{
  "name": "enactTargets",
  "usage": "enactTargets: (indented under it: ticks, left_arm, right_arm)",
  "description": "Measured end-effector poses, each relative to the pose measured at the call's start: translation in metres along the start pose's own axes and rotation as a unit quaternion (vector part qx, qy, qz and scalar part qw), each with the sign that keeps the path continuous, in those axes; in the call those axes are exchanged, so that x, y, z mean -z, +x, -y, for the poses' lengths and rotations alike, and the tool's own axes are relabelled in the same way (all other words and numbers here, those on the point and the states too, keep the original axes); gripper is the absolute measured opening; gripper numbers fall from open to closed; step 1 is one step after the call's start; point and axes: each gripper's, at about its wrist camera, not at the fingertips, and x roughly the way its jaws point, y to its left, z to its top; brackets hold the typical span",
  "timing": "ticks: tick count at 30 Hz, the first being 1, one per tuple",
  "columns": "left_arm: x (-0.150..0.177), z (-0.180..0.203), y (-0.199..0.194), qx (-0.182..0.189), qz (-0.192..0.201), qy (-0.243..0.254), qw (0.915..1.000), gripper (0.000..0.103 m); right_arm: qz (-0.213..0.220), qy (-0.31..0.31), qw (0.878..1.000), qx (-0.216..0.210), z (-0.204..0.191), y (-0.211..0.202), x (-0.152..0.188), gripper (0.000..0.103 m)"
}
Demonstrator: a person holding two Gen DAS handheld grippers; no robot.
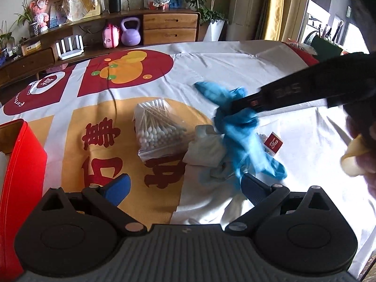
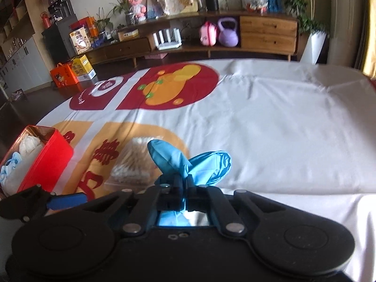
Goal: Organize soft objects
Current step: 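Grasp the white cloth with left tool while right tool lifts the blue gloves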
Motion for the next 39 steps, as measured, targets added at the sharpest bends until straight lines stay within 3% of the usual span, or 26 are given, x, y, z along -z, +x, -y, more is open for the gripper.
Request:
enactTargets:
  ticks: [5, 7, 9, 11, 22, 26, 27, 30, 35, 39]
  left_arm:
    - [-0.002, 0.007, 0.006, 0.003, 0.0, 0.009, 1.0, 0.101]
    - [-0.004, 0.013, 0.01, 0.009, -0.003, 0.018, 0.9998, 0.091]
    - [-0.004, 0.016, 0.015, 0.016, -0.01, 0.02, 0.9996, 0.076]
    - [-0.006, 0.016, 0.019, 0.023, -0.014, 0.015, 0.9995, 0.072]
    - [-0.019, -0.007, 0.025, 0.065, -0.009, -0.074, 0.9951, 0.072]
    - [-0.02, -0.003, 0.032, 0.064, -0.016, -0.072, 0.9952, 0.071]
    - [-0.019, -0.001, 0.033, 0.063, -0.014, -0.067, 0.9957, 0.069]
    - [-0.019, 0.007, 0.033, 0.061, -0.013, -0.049, 0.9969, 0.034]
    - [-0.017, 0.008, 0.025, 0.065, -0.004, -0.048, 0.9968, 0.016]
    - [-0.016, 0.007, 0.014, 0.068, -0.002, -0.052, 0.9963, 0.011]
  right_arm:
    - [0.002, 0.006, 1.0, 0.014, 0.021, -0.008, 0.002, 0.001]
    - [0.002, 0.006, 1.0, 0.014, 0.021, -0.008, 0.004, 0.001]
    - [0.002, -0.002, 1.0, 0.015, 0.019, -0.008, 0.006, 0.001]
    - [0.004, -0.013, 1.0, 0.019, 0.017, -0.007, 0.008, 0.001]
    - [0.004, -0.016, 1.0, 0.019, 0.021, -0.003, 0.012, 0.001]
    - [0.003, -0.013, 1.0, 0.019, 0.023, -0.002, 0.014, 0.001]
    - [0.003, -0.012, 1.0, 0.02, 0.025, -0.002, 0.015, 0.001]
    - [0.001, -0.01, 1.0, 0.02, 0.026, 0.0, 0.017, 0.001]
    - [0.006, -0.007, 1.0, 0.022, 0.028, -0.003, 0.02, 0.001]
    - [0.007, -0.007, 1.0, 0.016, 0.023, -0.008, 0.024, 0.001]
